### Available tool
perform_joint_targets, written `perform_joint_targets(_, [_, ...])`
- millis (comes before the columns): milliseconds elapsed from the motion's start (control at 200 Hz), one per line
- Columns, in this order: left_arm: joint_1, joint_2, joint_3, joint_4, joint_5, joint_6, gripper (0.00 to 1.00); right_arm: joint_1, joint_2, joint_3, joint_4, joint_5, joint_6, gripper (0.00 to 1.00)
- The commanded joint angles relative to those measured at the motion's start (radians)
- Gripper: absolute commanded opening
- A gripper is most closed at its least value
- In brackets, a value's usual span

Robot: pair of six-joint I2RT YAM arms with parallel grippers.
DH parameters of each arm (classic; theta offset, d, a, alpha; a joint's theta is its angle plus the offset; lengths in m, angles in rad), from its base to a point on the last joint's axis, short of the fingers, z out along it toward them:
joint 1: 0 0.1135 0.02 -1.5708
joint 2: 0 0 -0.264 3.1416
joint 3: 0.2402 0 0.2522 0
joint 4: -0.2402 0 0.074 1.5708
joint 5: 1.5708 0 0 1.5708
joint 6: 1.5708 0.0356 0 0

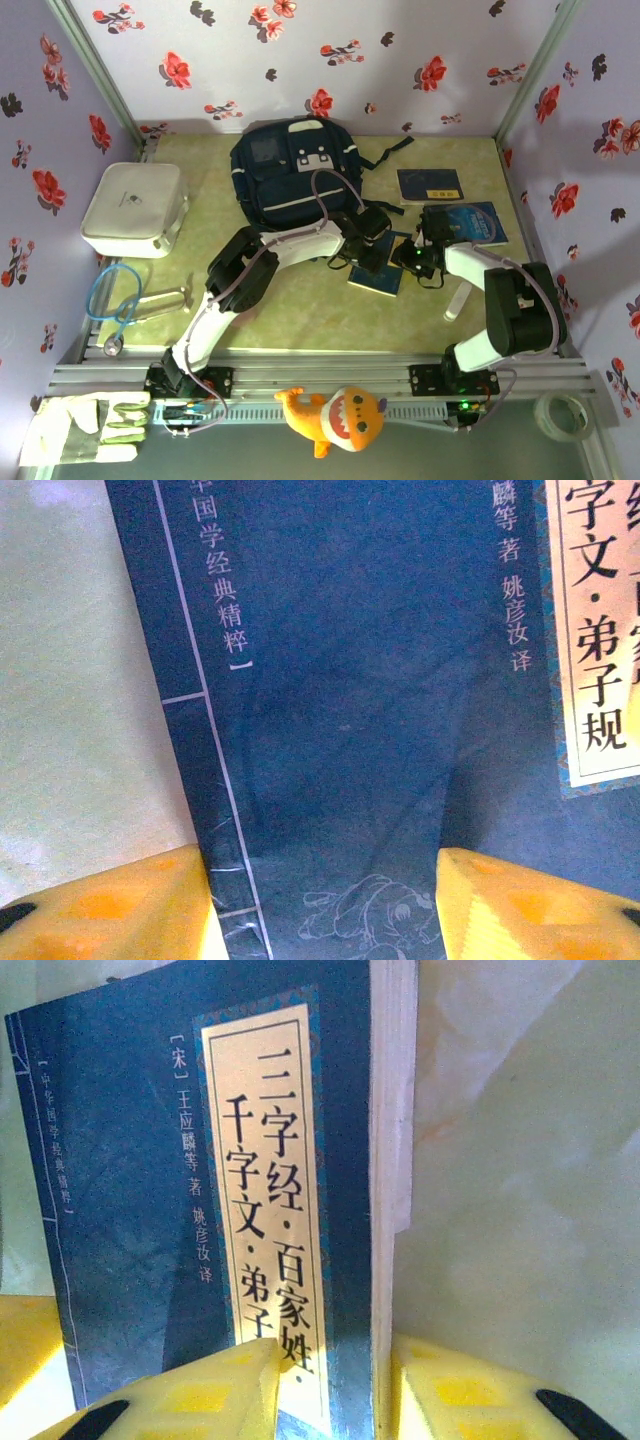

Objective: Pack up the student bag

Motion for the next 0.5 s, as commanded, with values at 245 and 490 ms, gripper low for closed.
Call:
perform_joint_targets(245, [-0.021,0.079,-0.009,-0.06,0.0,0.012,0.56,-0.003,-0.071,0.014,-0.052,-0.016,-0.01,0.16])
perform_joint_targets(490, [-0.012,0.001,0.0,-0.055,0.001,0.009,0.57,-0.004,-0.065,-0.011,-0.003,0.014,-0.014,0.0])
